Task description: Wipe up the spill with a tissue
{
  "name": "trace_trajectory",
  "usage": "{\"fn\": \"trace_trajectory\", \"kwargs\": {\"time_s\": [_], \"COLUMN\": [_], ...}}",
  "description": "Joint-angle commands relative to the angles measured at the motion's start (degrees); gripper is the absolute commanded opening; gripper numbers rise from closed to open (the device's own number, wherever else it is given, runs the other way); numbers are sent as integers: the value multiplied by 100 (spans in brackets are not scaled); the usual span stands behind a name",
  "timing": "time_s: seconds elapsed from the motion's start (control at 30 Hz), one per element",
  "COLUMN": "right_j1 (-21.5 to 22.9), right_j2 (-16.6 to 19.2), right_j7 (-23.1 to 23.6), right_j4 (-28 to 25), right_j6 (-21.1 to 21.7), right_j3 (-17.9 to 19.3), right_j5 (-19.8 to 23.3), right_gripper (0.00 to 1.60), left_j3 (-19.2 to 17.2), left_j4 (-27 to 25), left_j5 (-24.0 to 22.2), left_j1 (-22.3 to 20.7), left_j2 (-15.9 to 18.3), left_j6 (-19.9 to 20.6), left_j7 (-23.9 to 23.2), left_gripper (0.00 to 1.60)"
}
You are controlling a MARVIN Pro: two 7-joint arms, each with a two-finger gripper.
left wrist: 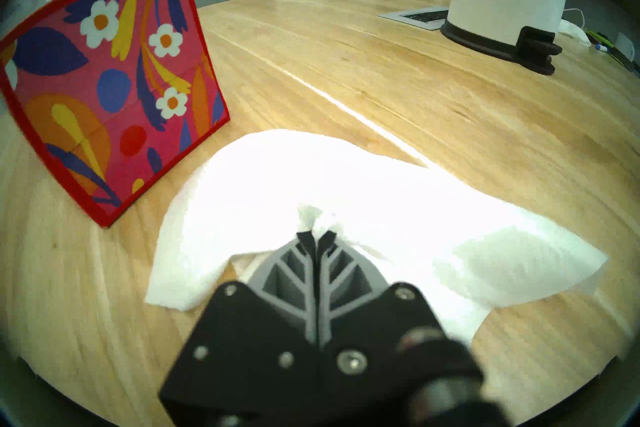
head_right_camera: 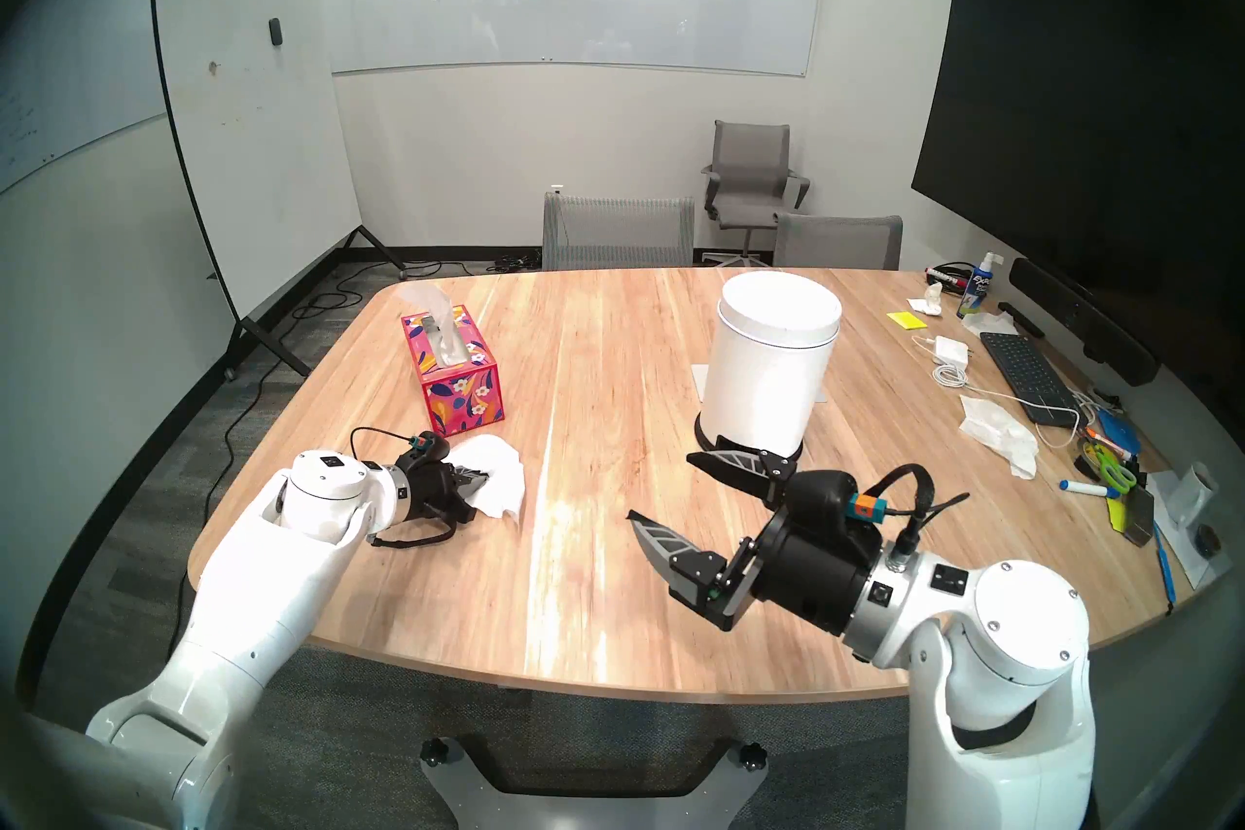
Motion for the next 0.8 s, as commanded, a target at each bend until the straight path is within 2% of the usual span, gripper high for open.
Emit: {"fn": "trace_trajectory", "kwargs": {"time_s": [0.0,0.07,0.43,0.67,0.77], "right_j1": [17,17,16,15,15], "right_j2": [6,6,6,6,6], "right_j7": [11,12,12,12,13], "right_j4": [-88,-89,-91,-94,-94], "right_j6": [-3,-3,-1,1,2], "right_j3": [11,11,12,13,13], "right_j5": [14,14,14,15,15], "right_gripper": [160,160,160,160,160], "left_j3": [-17,19,28,137,234], "left_j4": [-606,-625,-1451,-1680,-1523], "left_j5": [-87,-104,-138,-134,-107], "left_j1": [689,690,1240,1266,1075], "left_j2": [279,297,211,48,-110], "left_j6": [196,222,454,664,731], "left_j7": [-251,-274,-184,-29,118], "left_gripper": [0,0,0,0,0]}}
